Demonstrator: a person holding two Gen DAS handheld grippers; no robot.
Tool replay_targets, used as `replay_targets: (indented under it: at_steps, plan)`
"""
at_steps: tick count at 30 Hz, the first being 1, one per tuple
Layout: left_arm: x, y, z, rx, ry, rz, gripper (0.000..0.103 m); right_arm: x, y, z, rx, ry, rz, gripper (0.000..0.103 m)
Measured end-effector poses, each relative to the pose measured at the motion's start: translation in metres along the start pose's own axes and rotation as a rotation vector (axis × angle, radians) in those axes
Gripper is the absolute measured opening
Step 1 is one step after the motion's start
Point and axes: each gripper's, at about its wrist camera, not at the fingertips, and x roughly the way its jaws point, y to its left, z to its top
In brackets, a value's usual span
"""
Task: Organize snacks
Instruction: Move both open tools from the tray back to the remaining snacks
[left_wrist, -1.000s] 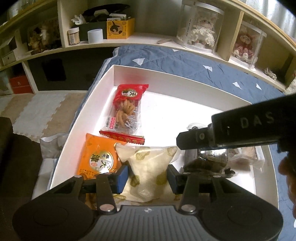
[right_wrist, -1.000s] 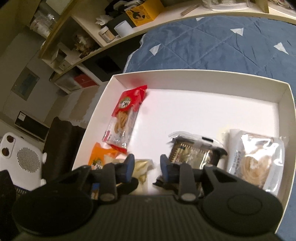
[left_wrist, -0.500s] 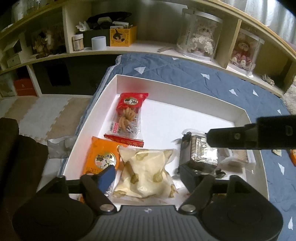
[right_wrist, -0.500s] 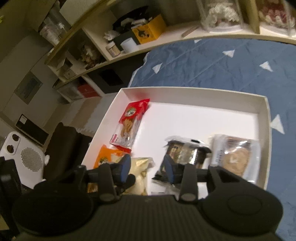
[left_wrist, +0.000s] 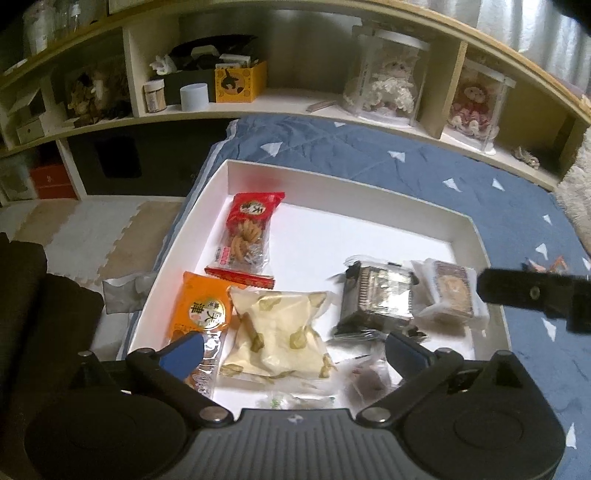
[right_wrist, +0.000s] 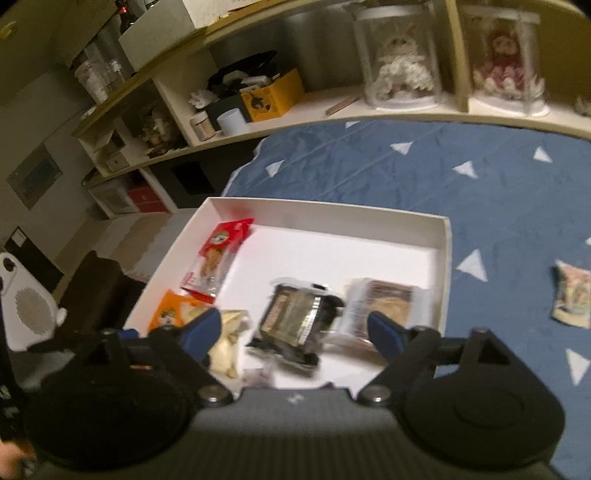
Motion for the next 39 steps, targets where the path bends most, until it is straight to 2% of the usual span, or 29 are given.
replay_targets:
  at_steps: [7,10,14,17,20,26,31,39]
  plan:
    - [-0.016,-0.011,0.0,0.019,-0.019,-0.007,0.103,-0.024,-0.02,-0.015,0.001,-0.041,-0.06,0.102]
    - [-0.023,-0.018,0.001,0.029,-0.039,0.003,0.103,-0.036,-0.032,-0.021,0.007,-0.056,-0.086,0.102]
    - [-0.031,-0.03,0.005,0.027,-0.056,-0.023,0.103,-0.053,-0.047,-0.029,0.013,-0.079,-0.119,0.102]
    - [-0.037,-0.048,0.009,0.064,-0.081,-0.023,0.103,-0.066,-0.057,-0.032,0.02,-0.099,-0.139,0.102]
    - [-0.042,-0.068,0.014,0.079,-0.099,-0.06,0.103,-0.079,-0.071,-0.035,0.013,-0.109,-0.161,0.102]
    - [-0.045,-0.107,0.018,0.135,-0.115,-0.089,0.103,-0.106,-0.101,-0.038,0.024,-0.139,-0.209,0.102]
    - [-0.039,-0.141,0.022,0.172,-0.123,-0.108,0.103,-0.127,-0.128,-0.043,0.038,-0.154,-0.241,0.102]
    - [-0.015,-0.198,0.028,0.229,-0.142,-0.167,0.103,-0.148,-0.176,-0.057,0.035,-0.184,-0.346,0.102]
